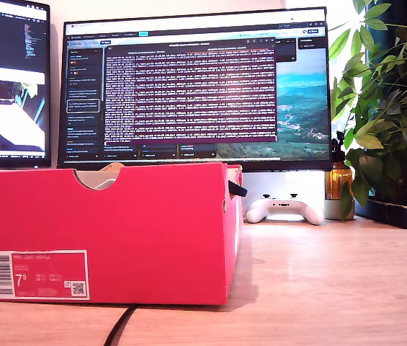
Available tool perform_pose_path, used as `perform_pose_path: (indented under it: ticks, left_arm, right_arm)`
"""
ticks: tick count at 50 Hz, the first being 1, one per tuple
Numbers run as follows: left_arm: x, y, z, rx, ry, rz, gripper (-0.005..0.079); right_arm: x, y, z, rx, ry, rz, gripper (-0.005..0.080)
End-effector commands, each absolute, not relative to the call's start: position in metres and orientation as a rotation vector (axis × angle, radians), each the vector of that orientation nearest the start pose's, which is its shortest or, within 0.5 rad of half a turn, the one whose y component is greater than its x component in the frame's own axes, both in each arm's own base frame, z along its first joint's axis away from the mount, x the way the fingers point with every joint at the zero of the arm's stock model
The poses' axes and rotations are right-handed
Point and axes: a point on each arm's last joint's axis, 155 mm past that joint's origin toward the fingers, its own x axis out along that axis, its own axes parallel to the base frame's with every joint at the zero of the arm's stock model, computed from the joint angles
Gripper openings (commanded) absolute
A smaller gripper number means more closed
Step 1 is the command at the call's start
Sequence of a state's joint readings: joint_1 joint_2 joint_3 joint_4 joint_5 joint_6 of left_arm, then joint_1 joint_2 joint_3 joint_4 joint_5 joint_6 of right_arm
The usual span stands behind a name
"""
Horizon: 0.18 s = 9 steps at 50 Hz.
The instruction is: Pack the blue shoes by picking the first shoe and placing it inside the red shoebox, left side, then picking and rotating the second shoe and placing it in the shoebox
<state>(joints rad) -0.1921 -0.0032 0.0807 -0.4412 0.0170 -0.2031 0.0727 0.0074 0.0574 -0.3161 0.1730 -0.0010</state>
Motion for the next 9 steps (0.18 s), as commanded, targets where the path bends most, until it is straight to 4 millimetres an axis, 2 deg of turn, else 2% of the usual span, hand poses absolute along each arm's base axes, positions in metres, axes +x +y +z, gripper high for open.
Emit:
perform_pose_path:
  ticks: [1, 9]
  left_arm:
    - [0.225, -0.0474, 0.0833, -0.17, 0.401, -0.169, -0.0019]
    - [0.2251, -0.0473, 0.0834, -0.17, 0.4, -0.168, -0.0019]
  right_arm:
    - [0.2401, -0.0148, 0.1128, -0.029, 0.255, -0.102, -0.0013]
    - [0.24, -0.0148, 0.1128, -0.029, 0.255, -0.102, -0.0013]
